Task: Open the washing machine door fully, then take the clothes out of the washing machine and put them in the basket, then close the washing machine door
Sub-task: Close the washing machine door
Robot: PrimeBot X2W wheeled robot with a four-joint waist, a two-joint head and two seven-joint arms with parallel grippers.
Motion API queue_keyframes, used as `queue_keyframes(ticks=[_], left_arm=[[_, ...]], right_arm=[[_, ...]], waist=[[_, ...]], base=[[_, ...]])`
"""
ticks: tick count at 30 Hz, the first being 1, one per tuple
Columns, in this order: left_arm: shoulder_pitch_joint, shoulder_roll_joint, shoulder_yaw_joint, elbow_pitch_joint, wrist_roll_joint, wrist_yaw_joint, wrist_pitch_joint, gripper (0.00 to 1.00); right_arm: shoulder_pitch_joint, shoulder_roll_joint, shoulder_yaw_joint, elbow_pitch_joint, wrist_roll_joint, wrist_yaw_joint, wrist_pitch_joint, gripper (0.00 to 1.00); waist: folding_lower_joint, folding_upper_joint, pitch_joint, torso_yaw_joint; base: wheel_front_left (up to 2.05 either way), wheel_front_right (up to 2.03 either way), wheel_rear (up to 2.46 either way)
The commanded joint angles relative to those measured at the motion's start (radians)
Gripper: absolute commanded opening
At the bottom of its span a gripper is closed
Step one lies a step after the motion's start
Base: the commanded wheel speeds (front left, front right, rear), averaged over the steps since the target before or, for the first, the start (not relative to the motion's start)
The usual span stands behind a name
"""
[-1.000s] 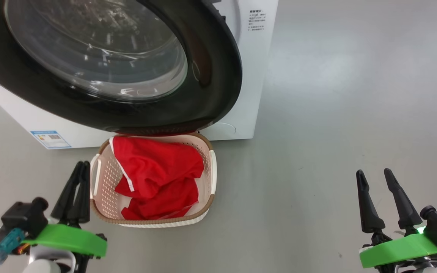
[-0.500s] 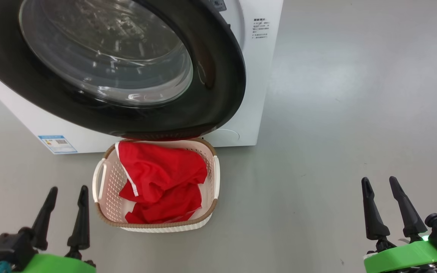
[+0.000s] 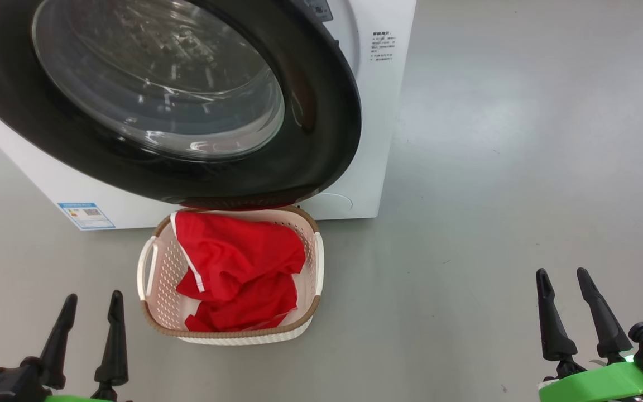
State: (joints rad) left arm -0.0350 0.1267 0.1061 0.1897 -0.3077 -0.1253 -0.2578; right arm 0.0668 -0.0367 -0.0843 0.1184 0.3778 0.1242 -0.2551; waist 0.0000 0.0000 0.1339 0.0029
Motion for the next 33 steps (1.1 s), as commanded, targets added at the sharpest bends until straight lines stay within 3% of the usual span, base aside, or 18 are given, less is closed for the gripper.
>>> queue_keyframes(ticks=[1, 9, 10, 11, 12, 14, 33], left_arm=[[-0.005, 0.011, 0.041, -0.032, 0.011, -0.005, -0.004, 1.00], [-0.012, 0.001, 0.040, -0.038, 0.021, -0.005, -0.004, 1.00], [-0.013, -0.001, 0.038, -0.039, 0.022, -0.005, -0.004, 1.00], [-0.014, -0.004, 0.035, -0.039, 0.023, -0.005, -0.004, 1.00], [-0.015, -0.007, 0.031, -0.039, 0.024, -0.005, -0.004, 1.00], [-0.018, -0.015, 0.021, -0.038, 0.024, -0.005, -0.004, 1.00], [-0.011, -0.072, -0.069, -0.015, 0.002, -0.005, -0.004, 1.00]], right_arm=[[-0.009, -0.013, 0.019, -0.027, -0.005, 0.007, -0.007, 1.00], [-0.018, -0.013, 0.026, -0.025, -0.006, 0.007, -0.007, 1.00], [-0.022, -0.013, 0.030, -0.024, -0.006, 0.007, -0.007, 0.93], [-0.028, -0.013, 0.035, -0.024, -0.005, 0.007, -0.007, 0.57], [-0.034, -0.013, 0.039, -0.023, -0.002, 0.007, -0.007, 0.42], [-0.050, -0.013, 0.046, -0.021, 0.001, 0.007, -0.007, 0.00], [-0.343, -0.013, 0.196, 0.062, -0.015, 0.007, -0.007, 0.00]], waist=[[0.0000, 0.0000, 0.000, 0.000], [0.0000, 0.0000, 0.002, 0.005], [0.0000, 0.0000, 0.002, 0.008], [0.0000, 0.0000, 0.001, 0.011], [0.0000, 0.0000, 0.002, 0.016], [0.0000, 0.0000, 0.003, 0.030], [0.0000, 0.0000, 0.007, 0.228]], base=[[0.00, 0.00, 0.00], [0.00, 0.00, 0.00], [0.00, 0.00, 0.00], [0.00, 0.00, 0.00], [0.00, 0.00, 0.00], [0.00, 0.00, 0.00], [0.00, 0.00, 0.00]])
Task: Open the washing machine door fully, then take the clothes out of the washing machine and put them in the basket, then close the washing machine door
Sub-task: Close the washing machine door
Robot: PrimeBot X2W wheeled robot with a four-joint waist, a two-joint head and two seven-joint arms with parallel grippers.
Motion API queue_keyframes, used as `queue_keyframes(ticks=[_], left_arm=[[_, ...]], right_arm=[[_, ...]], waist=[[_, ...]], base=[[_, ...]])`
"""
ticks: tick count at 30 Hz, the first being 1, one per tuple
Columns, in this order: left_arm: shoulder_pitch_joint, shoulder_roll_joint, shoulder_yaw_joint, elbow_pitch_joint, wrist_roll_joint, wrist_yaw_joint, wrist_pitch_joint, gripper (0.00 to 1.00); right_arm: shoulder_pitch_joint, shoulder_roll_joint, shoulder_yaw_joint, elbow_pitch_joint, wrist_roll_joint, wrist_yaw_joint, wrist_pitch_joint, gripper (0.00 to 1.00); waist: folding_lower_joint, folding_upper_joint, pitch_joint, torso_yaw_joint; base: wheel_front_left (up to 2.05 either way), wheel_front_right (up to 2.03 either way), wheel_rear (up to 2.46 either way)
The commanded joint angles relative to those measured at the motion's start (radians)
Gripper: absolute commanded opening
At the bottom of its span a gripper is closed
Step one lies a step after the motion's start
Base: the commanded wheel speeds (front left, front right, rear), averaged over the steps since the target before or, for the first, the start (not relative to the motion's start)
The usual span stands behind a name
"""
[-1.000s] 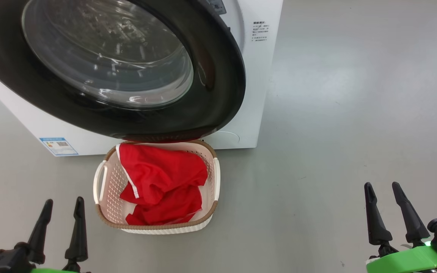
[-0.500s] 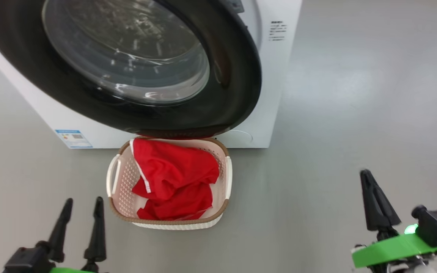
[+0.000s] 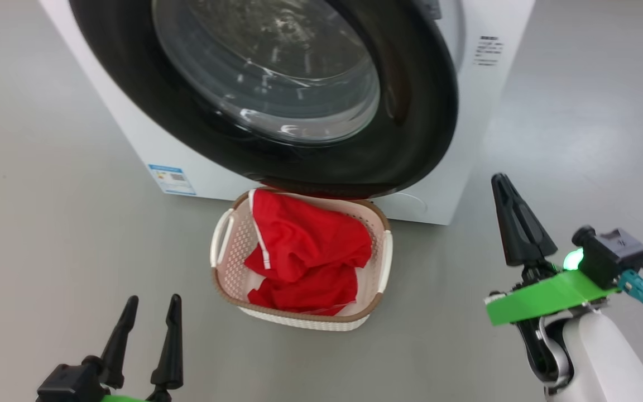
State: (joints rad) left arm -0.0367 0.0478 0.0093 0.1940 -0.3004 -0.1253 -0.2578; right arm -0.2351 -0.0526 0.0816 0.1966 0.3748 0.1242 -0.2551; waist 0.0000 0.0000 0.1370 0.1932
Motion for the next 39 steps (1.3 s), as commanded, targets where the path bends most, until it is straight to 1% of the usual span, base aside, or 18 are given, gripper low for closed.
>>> queue_keyframes(ticks=[1, 9, 21, 31, 39], left_arm=[[-0.010, 0.006, 0.026, -0.019, -0.007, -0.005, -0.004, 1.00], [-0.031, 0.003, 0.003, -0.017, -0.032, -0.005, -0.004, 1.00], [-0.103, 0.003, -0.042, -0.018, -0.097, -0.005, -0.004, 1.00], [-0.163, 0.002, -0.070, -0.021, -0.139, -0.005, -0.004, 1.00], [-0.206, 0.002, -0.097, -0.026, -0.170, -0.005, -0.004, 1.00]], right_arm=[[-0.060, 0.002, 0.037, -0.008, -0.014, 0.007, -0.007, 0.00], [-0.170, 0.002, 0.039, 0.051, 0.009, 0.007, -0.007, 0.00], [-0.297, 0.002, -0.027, 0.130, -0.019, 0.007, -0.007, 0.00], [-0.392, 0.000, -0.097, 0.155, -0.041, 0.007, -0.007, 0.00], [-0.475, -0.014, -0.152, 0.150, -0.045, 0.007, -0.007, 0.00]], waist=[[0.0000, 0.0000, 0.007, 0.046], [0.0000, 0.0000, 0.045, 0.093], [0.0000, 0.0000, 0.154, 0.155], [0.0000, 0.0000, 0.240, 0.190], [0.0000, 0.0000, 0.295, 0.212]], base=[[0.00, 0.00, 0.00], [0.00, 0.00, 0.00], [0.00, 0.00, 0.00], [0.00, 0.00, 0.00], [0.00, 0.00, 0.00]])
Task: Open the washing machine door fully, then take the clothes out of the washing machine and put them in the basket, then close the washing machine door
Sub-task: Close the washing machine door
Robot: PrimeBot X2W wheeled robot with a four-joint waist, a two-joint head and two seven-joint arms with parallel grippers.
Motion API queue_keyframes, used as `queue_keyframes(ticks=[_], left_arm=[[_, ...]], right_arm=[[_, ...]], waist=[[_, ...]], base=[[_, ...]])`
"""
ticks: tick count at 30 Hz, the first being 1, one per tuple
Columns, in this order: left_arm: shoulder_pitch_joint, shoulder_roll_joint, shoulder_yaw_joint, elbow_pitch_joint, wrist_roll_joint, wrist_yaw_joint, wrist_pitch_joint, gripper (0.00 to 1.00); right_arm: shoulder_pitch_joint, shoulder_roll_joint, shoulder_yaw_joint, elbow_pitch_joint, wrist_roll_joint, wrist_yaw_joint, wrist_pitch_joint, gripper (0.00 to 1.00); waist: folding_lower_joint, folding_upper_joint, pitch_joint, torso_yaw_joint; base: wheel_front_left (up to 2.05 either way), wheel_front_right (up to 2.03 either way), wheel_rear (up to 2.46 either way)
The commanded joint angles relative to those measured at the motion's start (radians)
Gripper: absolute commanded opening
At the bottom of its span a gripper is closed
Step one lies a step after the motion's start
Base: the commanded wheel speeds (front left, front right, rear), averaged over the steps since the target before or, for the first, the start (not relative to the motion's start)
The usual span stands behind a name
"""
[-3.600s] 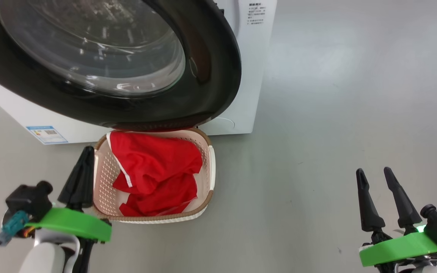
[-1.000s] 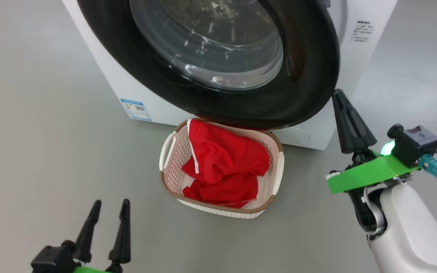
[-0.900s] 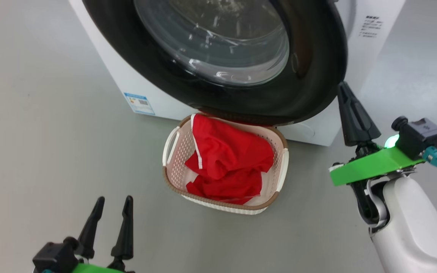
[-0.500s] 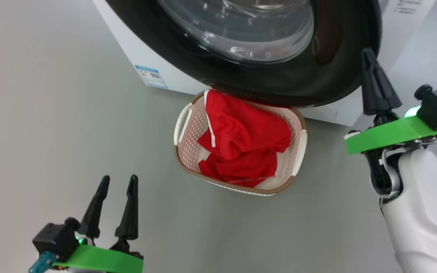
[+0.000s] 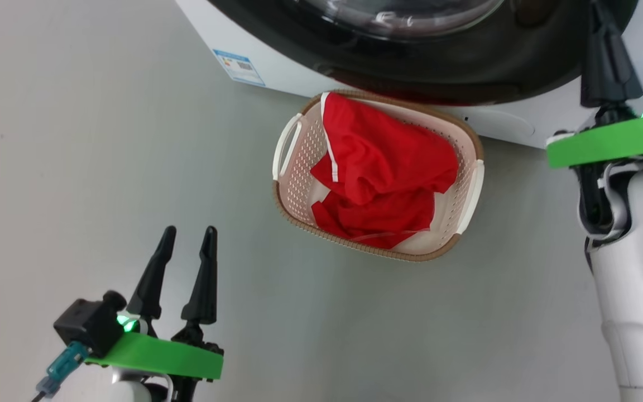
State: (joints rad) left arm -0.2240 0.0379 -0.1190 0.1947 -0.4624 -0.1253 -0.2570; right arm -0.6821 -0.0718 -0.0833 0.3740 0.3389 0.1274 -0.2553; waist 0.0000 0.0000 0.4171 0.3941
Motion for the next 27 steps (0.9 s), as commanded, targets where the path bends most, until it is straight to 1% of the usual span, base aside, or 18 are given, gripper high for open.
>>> queue_keyframes(ticks=[1, 8, 18, 22, 27], left_arm=[[-0.022, 0.012, 0.029, -0.028, -0.009, -0.005, -0.005, 1.00], [-0.048, 0.012, 0.018, -0.035, -0.017, -0.005, -0.005, 1.00], [-0.065, 0.012, 0.021, -0.031, -0.010, -0.005, -0.005, 1.00], [-0.062, 0.012, 0.030, -0.028, 0.002, -0.005, -0.005, 1.00], [-0.053, 0.012, 0.031, -0.016, 0.020, -0.005, -0.005, 1.00]], right_arm=[[-0.038, 0.004, 0.007, -0.027, -0.009, 0.003, -0.006, 0.00], [-0.117, -0.010, -0.039, -0.032, -0.017, 0.003, -0.006, 0.00], [-0.185, -0.001, -0.094, -0.038, -0.029, 0.003, -0.006, 0.00], [-0.175, 0.006, -0.062, -0.034, -0.026, 0.003, -0.006, 0.00], [-0.118, 0.011, -0.018, -0.024, -0.018, 0.003, -0.006, 0.00]], waist=[[0.0000, 0.0000, 0.020, 0.014], [0.0000, 0.0000, 0.058, 0.031], [0.0000, 0.0000, 0.073, 0.029], [0.0000, 0.0000, 0.057, 0.017], [0.0000, 0.0000, 0.019, 0.001]], base=[[0.00, 0.00, 0.00], [0.00, 0.00, 0.00], [0.00, 0.00, 0.00], [0.00, 0.00, 0.00], [0.00, 0.00, 0.00]])
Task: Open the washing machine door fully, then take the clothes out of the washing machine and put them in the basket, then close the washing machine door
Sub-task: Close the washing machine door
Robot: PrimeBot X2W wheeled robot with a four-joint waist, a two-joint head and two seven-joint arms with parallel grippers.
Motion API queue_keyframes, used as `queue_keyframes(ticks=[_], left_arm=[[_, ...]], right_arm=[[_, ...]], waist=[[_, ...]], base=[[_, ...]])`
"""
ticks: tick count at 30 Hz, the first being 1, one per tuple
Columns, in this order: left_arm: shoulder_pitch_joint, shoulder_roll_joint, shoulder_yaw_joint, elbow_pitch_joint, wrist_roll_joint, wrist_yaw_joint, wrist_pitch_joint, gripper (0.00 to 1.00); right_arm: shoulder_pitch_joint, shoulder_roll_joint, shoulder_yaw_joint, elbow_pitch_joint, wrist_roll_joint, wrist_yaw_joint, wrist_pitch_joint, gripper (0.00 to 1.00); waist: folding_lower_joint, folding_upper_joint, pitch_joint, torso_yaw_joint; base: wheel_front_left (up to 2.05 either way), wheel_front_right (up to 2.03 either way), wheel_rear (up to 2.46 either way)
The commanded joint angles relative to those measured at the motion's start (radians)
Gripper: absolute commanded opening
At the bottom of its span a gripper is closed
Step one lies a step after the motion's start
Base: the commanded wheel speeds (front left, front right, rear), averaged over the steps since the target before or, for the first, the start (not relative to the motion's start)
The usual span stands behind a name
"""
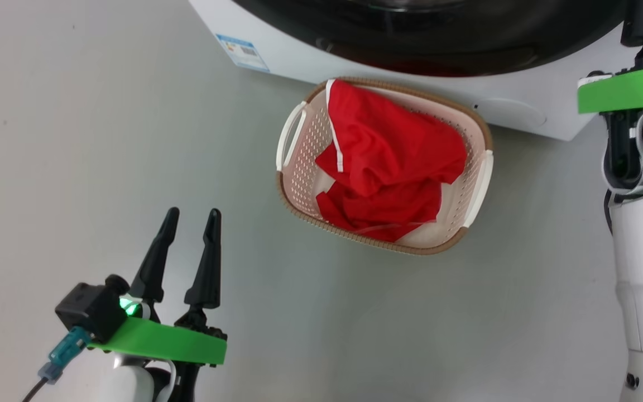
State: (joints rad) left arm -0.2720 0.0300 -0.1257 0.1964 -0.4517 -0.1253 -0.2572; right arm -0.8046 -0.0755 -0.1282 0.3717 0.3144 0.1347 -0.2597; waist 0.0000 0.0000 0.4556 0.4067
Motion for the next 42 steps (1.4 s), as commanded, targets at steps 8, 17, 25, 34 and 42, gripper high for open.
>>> queue_keyframes(ticks=[8, 17, 25, 34, 42], left_arm=[[0.026, 0.020, 0.063, -0.001, 0.049, -0.005, -0.005, 1.00], [0.075, 0.020, 0.105, -0.001, 0.104, -0.005, -0.005, 1.00], [0.103, 0.041, 0.123, 0.001, 0.123, -0.005, -0.005, 1.00], [0.137, 0.067, 0.127, -0.004, 0.139, -0.005, -0.005, 1.00], [0.161, 0.090, 0.122, -0.006, 0.133, -0.005, -0.005, 1.00]], right_arm=[[0.157, 0.010, 0.121, -0.031, 0.035, -0.004, -0.002, 0.44], [0.343, 0.014, 0.151, -0.091, 0.055, -0.004, -0.002, 1.00], [0.473, 0.021, 0.149, -0.122, 0.064, -0.004, -0.002, 1.00], [0.593, 0.025, 0.132, -0.153, 0.076, -0.004, -0.002, 1.00], [0.670, 0.025, 0.117, -0.173, 0.091, -0.004, -0.002, 1.00]], waist=[[0.0000, 0.0000, -0.091, -0.049], [0.0000, 0.0000, -0.156, -0.110], [0.0000, 0.0000, -0.202, -0.159], [0.0000, 0.0000, -0.252, -0.217], [0.0000, 0.0000, -0.287, -0.253]], base=[[0.00, 0.00, 0.00], [0.00, 0.00, 0.00], [0.00, 0.00, 0.00], [0.00, 0.00, 0.00], [0.00, 0.00, 0.00]])
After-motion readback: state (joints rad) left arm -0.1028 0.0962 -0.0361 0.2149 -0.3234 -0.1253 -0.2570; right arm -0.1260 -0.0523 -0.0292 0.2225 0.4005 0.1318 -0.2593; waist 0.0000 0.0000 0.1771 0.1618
